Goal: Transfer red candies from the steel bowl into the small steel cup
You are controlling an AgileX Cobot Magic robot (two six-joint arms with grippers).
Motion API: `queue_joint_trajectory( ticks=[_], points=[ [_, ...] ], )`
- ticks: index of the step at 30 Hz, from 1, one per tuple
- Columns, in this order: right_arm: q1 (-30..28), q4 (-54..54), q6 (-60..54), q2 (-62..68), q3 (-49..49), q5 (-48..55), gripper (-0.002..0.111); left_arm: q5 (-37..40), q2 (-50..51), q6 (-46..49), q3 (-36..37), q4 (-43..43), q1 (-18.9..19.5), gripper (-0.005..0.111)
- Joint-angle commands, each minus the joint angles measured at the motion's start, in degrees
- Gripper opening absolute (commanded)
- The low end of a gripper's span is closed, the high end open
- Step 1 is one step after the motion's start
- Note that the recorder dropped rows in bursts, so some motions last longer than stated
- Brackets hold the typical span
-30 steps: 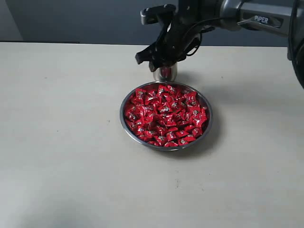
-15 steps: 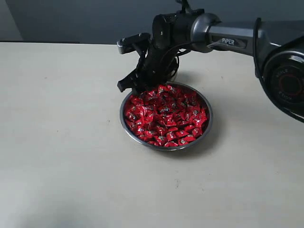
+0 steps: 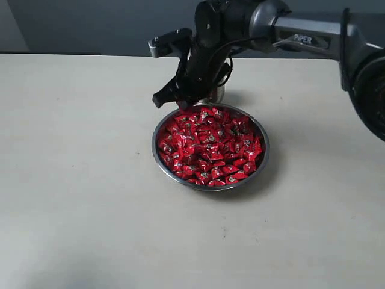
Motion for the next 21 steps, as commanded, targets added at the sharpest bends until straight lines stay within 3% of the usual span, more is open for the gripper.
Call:
queue_joint_trajectory(
  ticks=[1,7,12,15,19,21],
  points=[
    [-2.63,-1.34,1.28,-4.06,-0.12,-2.37,0.000,-0.31,-0.27,-0.09,-0.48,0.11,-0.46,0.000],
    [-9.38,5.94,3.43,-1.60,-0.12,-16.30,0.000,-0.31,-0.27,-0.09,-0.48,0.11,-0.46,0.000],
    [-11.60,7.94,3.43,1.96,-0.12,-17.06,0.001,-0.31,-0.27,-0.09,-0.48,0.11,-0.46,0.000],
    [-11.84,7.94,3.33,2.36,-0.12,-17.47,0.010,-0.31,-0.27,-0.09,-0.48,0.11,-0.46,0.000],
    [-11.84,7.94,3.33,2.00,-0.22,-16.72,0.041,-0.31,-0.27,-0.09,-0.48,0.11,-0.46,0.000],
    [-11.84,7.72,3.33,1.47,-0.22,-15.92,0.049,-0.31,-0.27,-0.09,-0.48,0.11,-0.46,0.000]
  ],
)
